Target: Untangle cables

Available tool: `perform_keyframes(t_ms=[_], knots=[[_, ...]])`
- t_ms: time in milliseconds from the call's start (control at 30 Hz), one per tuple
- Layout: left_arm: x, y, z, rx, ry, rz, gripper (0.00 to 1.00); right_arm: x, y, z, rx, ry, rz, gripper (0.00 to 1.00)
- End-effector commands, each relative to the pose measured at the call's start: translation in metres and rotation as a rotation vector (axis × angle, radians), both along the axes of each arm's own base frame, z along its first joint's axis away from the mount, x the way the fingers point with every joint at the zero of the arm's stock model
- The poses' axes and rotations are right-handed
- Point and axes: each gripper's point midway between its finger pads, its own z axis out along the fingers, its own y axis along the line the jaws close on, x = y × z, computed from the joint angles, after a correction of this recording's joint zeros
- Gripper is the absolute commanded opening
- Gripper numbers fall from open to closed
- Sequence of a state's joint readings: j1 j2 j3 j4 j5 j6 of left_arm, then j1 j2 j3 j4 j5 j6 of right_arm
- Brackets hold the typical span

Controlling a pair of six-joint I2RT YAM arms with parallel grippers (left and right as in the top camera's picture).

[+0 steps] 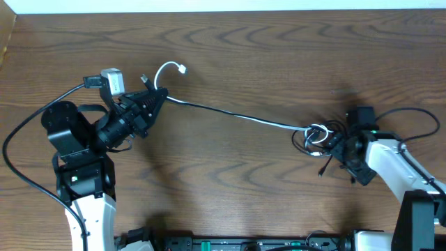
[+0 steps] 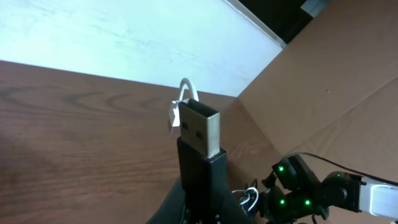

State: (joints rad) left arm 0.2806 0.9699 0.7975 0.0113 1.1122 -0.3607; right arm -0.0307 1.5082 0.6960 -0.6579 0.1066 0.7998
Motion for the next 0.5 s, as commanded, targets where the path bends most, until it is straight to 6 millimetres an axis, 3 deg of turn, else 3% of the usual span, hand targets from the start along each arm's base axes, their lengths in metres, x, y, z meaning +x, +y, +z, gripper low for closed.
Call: perform_keyframes(t_ms=[0, 133, 233, 367, 467], knots=[[0.013, 0.027, 0.003, 0.038, -0.031, 0.107, 0.08, -0.009, -0.03, -0.002, -0.042, 0.027, -0.084, 0.99], [0.02, 0.039, -0.009, 0.024, 0.017, 0.135, 0.08, -0.012, -0.039, -0.003, -0.005, 0.03, -0.094, 0.99], [0.022, 0.041, -0.017, 0.015, 0.051, 0.139, 0.08, -0.009, -0.035, -0.004, 0.047, 0.013, -0.097, 0.99], [0.021, 0.04, -0.029, 0.011, 0.097, 0.129, 0.08, 0.02, 0.0, 0.002, 0.236, -0.112, 0.072, 0.99], [0.019, 0.038, -0.035, 0.021, 0.117, 0.118, 0.08, 0.046, 0.036, 0.017, 0.402, -0.258, 0.248, 0.92]])
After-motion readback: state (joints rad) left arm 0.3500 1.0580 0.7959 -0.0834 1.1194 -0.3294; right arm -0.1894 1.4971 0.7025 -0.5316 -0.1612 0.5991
